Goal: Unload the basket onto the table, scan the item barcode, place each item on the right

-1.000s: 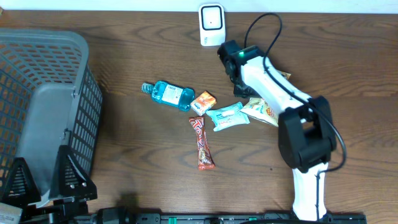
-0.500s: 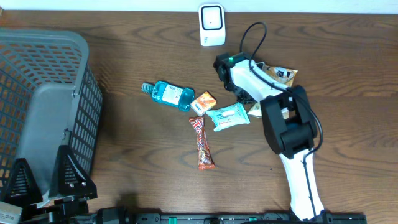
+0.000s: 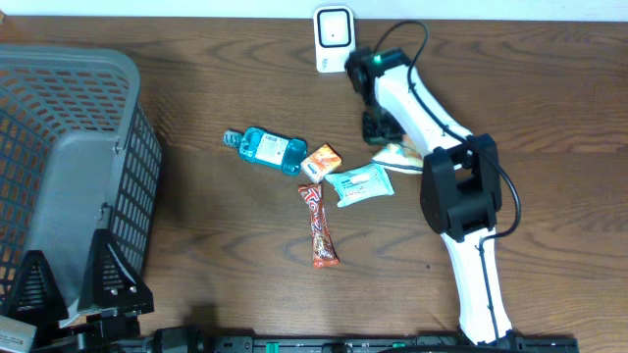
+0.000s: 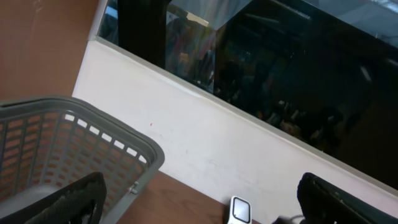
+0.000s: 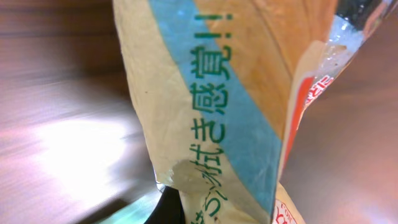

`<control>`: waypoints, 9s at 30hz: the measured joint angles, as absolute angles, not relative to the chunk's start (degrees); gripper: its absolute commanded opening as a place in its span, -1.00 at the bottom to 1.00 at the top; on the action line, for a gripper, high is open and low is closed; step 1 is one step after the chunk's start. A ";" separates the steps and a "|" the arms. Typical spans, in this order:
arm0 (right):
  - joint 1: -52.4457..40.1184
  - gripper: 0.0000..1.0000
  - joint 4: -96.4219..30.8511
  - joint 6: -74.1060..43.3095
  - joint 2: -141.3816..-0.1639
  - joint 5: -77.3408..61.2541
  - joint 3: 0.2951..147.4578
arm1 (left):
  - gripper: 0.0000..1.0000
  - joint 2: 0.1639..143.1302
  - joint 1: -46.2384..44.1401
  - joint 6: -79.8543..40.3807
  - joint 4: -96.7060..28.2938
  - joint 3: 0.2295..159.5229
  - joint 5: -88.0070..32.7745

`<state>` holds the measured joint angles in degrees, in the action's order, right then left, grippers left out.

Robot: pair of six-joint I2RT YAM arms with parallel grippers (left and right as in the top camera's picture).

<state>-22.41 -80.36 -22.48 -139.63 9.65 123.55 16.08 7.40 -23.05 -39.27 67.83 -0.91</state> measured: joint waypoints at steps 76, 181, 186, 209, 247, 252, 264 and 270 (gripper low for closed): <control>-13.26 -0.98 -96.14 -19.68 -121.40 -29.61 126.48 | 0.96 21.45 7.40 -20.47 -26.41 50.00 -23.35; -23.44 -0.98 -14.70 7.97 -143.94 -3.70 126.63 | 0.96 1.34 3.62 -5.28 -49.56 15.42 -17.65; -21.02 -0.98 -31.83 7.51 -134.47 3.55 126.54 | 0.96 1.34 3.62 -5.30 -49.58 15.42 -17.65; 26.52 -0.98 -53.65 6.35 -137.97 29.41 126.08 | 0.96 1.34 3.62 -5.30 -49.58 15.44 -17.65; -0.10 0.98 -88.86 -7.68 -111.22 -28.25 119.00 | 0.96 1.34 3.62 -5.30 -49.58 15.44 -17.65; -8.27 0.99 -85.06 -21.96 -111.26 -20.58 108.73 | 0.96 1.34 3.62 -5.28 -49.58 15.44 -17.65; -13.87 0.80 -58.76 -45.89 -111.42 -24.16 80.53 | 0.96 1.34 3.62 -5.28 -49.58 15.44 -17.65; -15.49 0.25 -47.40 -50.39 -111.55 -24.93 72.84 | 0.96 1.34 3.62 -5.30 -49.58 15.44 -17.65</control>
<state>-15.49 -47.40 -50.39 -111.55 -24.93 72.84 1.34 3.62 -5.30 -49.58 15.44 -17.65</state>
